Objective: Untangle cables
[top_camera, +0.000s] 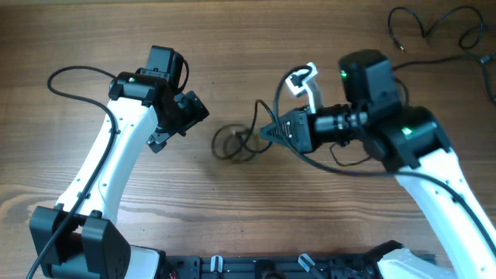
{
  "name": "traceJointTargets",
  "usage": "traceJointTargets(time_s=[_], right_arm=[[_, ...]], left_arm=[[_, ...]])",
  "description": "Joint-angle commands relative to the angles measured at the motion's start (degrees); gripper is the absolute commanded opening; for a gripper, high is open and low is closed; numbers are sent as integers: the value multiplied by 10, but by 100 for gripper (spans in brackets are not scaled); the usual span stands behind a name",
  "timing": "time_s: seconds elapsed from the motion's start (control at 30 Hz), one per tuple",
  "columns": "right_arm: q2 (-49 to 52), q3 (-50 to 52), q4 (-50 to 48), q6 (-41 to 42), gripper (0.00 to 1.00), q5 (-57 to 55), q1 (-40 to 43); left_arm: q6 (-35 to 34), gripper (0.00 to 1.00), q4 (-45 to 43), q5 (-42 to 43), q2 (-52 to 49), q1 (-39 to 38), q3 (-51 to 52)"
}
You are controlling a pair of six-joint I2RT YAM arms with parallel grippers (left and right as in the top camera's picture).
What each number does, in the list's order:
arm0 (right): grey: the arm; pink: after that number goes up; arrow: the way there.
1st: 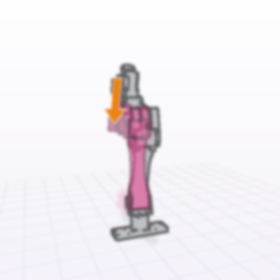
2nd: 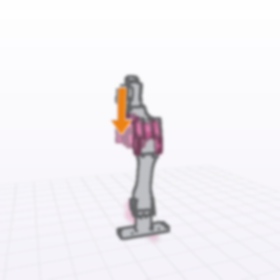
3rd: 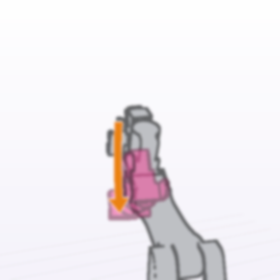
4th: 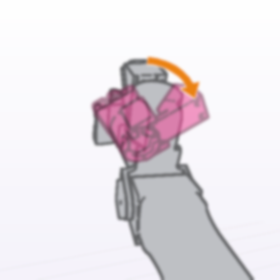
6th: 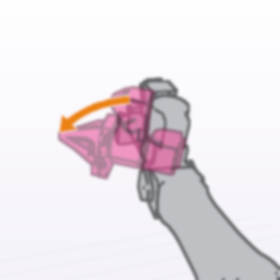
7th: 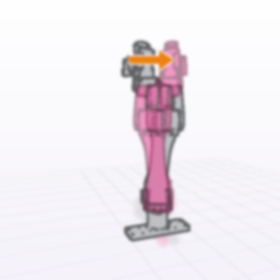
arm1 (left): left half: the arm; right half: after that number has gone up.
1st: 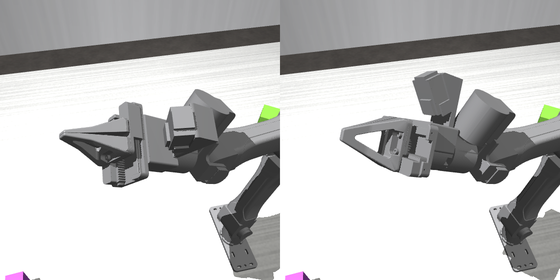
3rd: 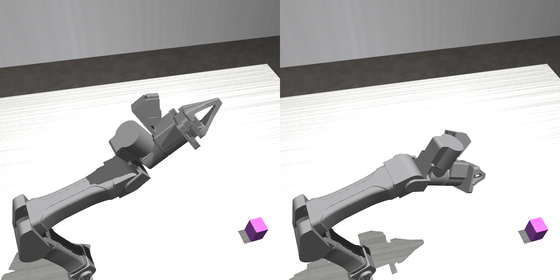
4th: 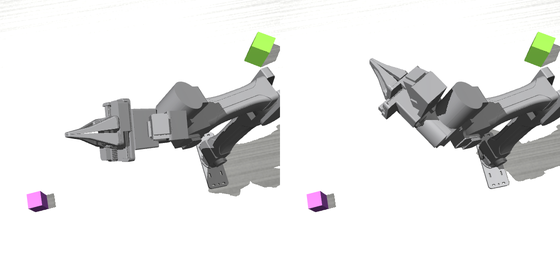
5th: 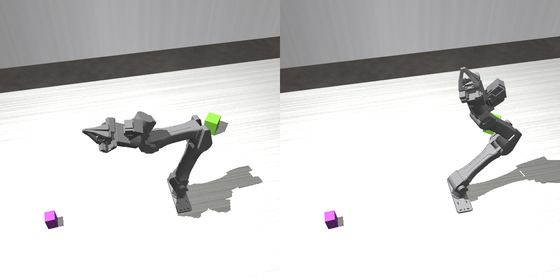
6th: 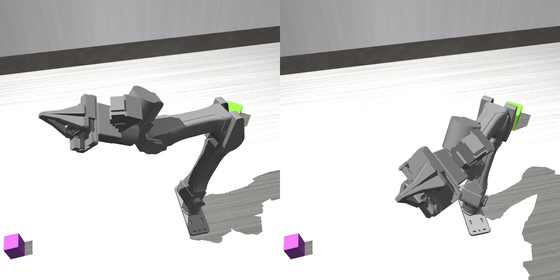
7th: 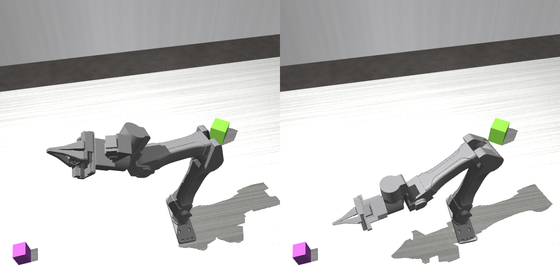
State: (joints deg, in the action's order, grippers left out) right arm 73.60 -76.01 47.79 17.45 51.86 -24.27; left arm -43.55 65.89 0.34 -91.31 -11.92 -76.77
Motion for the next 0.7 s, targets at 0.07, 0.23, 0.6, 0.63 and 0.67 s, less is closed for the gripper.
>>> traceJointTargets(time_s=[0.07,0.23,0.6,0.63,0.67], right_arm=[[-76,-5,-109,101,4,-12,2],[-90,-5,-254,263,4,-61,2],[-89,-5,-321,429,4,-174,1],[-89,-5,-332,442,4,-174,1],[-89,-5,-339,458,4,-174,1]], left_arm=[[11,99,-11,98,-4,2,0],[12,99,-8,123,-4,2,0],[28,99,-48,344,-4,2,0],[28,99,-54,355,-4,2,0],[28,99,-62,358,-4,2,0]])
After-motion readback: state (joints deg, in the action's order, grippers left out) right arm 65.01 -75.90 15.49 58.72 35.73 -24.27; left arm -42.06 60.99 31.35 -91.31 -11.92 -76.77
